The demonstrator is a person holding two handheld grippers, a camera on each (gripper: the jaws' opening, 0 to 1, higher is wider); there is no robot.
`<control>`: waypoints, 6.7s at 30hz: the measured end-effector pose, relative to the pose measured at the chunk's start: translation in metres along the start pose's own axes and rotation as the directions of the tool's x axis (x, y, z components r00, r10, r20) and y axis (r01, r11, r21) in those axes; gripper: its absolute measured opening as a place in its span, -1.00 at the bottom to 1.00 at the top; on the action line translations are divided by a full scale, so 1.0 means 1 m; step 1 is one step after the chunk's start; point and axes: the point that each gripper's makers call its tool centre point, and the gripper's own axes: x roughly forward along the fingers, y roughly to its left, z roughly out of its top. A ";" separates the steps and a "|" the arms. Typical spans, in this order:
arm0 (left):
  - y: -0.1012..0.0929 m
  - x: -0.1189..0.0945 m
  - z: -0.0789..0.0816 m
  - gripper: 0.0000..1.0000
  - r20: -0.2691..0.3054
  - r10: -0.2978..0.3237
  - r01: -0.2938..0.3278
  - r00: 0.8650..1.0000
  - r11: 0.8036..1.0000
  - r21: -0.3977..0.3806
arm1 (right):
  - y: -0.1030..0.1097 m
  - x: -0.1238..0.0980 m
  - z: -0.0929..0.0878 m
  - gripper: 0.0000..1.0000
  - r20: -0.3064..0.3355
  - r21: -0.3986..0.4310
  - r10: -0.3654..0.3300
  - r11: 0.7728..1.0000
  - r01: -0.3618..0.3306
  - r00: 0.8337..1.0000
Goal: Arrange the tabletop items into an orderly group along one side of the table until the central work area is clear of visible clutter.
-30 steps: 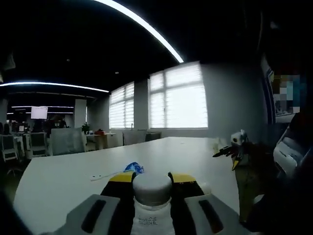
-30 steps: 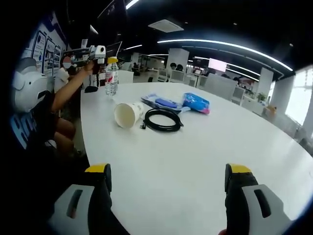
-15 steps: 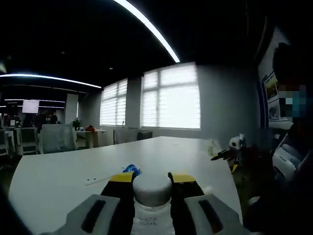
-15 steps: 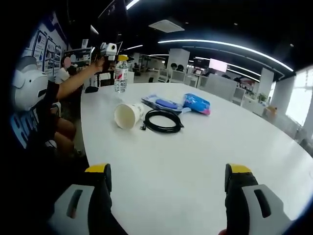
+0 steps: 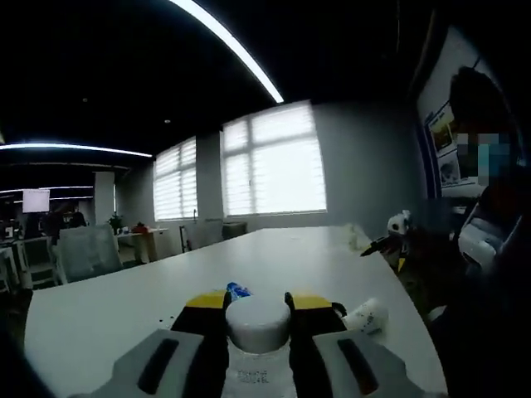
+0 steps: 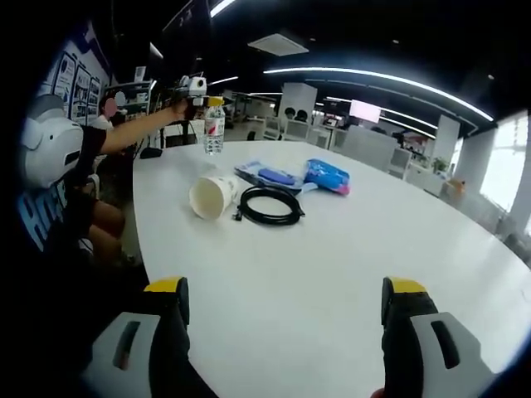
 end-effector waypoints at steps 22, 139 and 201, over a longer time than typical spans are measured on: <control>0.012 0.003 -0.027 -0.54 -0.101 -0.208 0.204 0.973 0.978 -0.045 | -0.003 0.000 0.001 0.86 -0.019 0.009 -0.026 1.000 0.026 0.999; -0.132 -0.012 -0.060 1.00 -0.078 -0.062 0.069 0.995 0.994 0.083 | 0.008 0.015 -0.007 0.80 0.053 0.031 0.060 0.998 -0.062 0.997; -0.227 0.098 -0.113 1.00 -0.509 -0.342 0.559 0.790 0.742 0.369 | 0.022 0.009 -0.001 0.82 0.082 0.023 0.086 0.996 -0.089 0.993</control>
